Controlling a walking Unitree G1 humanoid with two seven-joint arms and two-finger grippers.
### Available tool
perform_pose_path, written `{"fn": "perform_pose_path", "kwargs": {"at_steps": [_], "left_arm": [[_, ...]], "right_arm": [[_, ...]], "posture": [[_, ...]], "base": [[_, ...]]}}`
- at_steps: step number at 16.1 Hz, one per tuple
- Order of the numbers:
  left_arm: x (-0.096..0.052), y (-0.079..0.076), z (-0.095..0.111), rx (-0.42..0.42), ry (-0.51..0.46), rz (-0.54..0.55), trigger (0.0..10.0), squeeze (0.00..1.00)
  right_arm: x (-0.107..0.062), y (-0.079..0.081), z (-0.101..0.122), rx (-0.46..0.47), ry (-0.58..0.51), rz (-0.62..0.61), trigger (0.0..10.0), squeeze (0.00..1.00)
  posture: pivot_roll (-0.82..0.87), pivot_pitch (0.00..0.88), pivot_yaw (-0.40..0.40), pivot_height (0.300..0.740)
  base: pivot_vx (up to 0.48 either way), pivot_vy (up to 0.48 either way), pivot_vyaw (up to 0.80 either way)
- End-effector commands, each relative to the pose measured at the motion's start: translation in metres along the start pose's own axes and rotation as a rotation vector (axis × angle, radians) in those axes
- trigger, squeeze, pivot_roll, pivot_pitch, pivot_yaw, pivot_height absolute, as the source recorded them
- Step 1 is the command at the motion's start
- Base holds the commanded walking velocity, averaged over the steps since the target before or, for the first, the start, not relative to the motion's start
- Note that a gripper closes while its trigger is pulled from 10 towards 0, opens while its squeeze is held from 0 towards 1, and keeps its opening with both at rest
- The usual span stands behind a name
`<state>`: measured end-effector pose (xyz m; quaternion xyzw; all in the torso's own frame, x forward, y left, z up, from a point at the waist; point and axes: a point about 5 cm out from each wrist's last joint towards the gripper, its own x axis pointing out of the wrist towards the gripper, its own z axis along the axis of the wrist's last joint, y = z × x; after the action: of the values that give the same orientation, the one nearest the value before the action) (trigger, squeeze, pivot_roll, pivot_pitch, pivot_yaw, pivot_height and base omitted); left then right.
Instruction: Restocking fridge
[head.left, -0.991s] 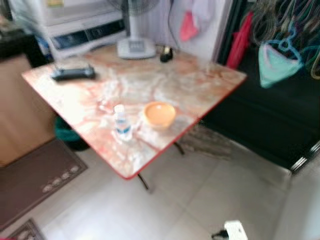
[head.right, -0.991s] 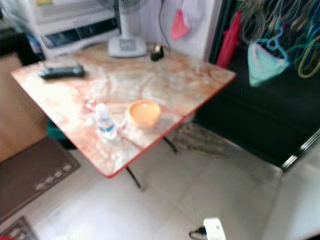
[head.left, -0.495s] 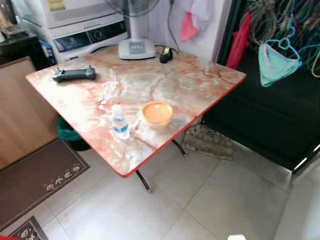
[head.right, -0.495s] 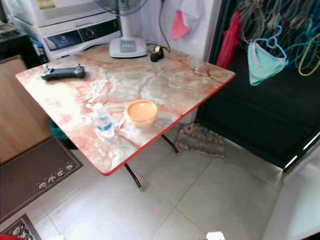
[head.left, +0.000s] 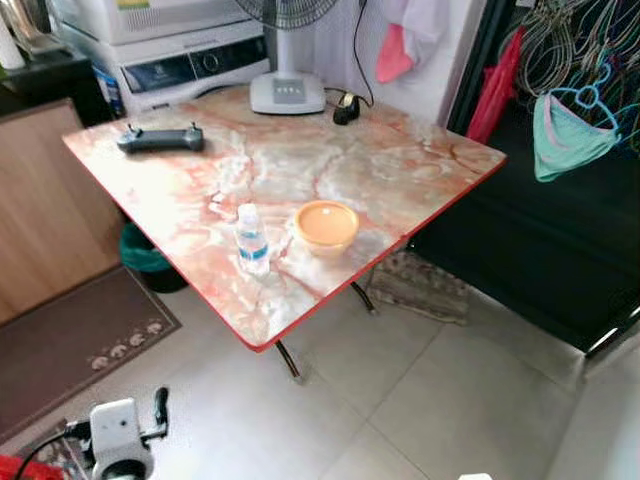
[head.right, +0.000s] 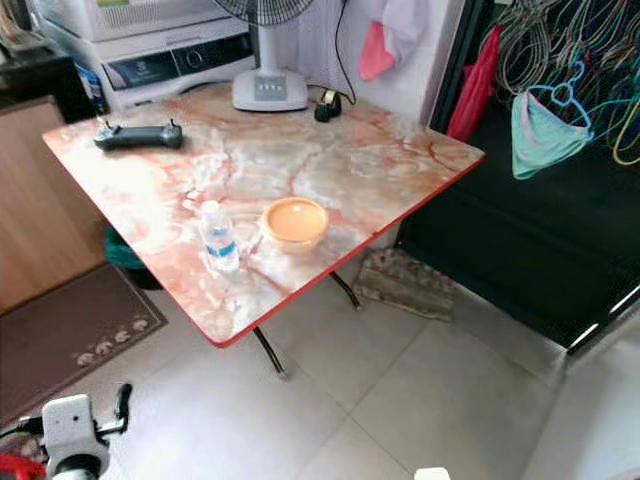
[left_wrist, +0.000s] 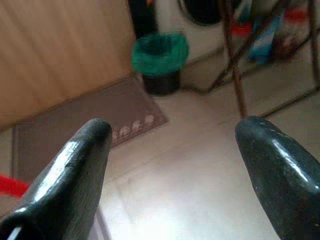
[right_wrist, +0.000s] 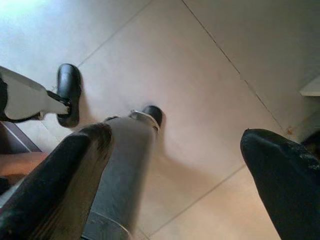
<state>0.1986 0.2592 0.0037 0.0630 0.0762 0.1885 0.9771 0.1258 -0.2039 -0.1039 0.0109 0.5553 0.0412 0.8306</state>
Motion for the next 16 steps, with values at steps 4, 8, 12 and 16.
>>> {"fn": "perform_pose_path", "kwargs": {"at_steps": [4, 8, 12, 16], "left_arm": [[0.021, -0.031, 0.097, 0.056, -0.382, -0.199, 10.0, 0.00], [0.012, -0.066, 0.149, 0.021, -0.497, -0.331, 10.0, 0.00], [0.015, -0.079, 0.175, -0.009, -0.498, -0.381, 10.0, 0.00], [0.020, -0.070, 0.180, 0.020, -0.462, -0.383, 10.0, 0.00]], "right_arm": [[-0.001, -0.005, 0.004, -0.017, -0.001, -0.014, 10.0, 0.00], [0.000, -0.002, 0.005, -0.025, -0.004, -0.005, 10.0, 0.00], [-0.001, -0.007, 0.009, 0.042, -0.046, -0.041, 10.0, 0.00], [0.000, -0.002, 0.007, 0.069, -0.056, -0.043, 10.0, 0.00]], "posture": [[0.19, 0.000, -0.090, 0.740], [0.22, 0.000, -0.105, 0.740], [0.20, 0.000, -0.020, 0.740], [0.13, 0.000, 0.023, 0.740]], "base": [[0.000, 0.000, 0.00], [0.000, 0.000, 0.00], [0.000, 0.000, 0.00], [0.000, 0.000, 0.00]]}}
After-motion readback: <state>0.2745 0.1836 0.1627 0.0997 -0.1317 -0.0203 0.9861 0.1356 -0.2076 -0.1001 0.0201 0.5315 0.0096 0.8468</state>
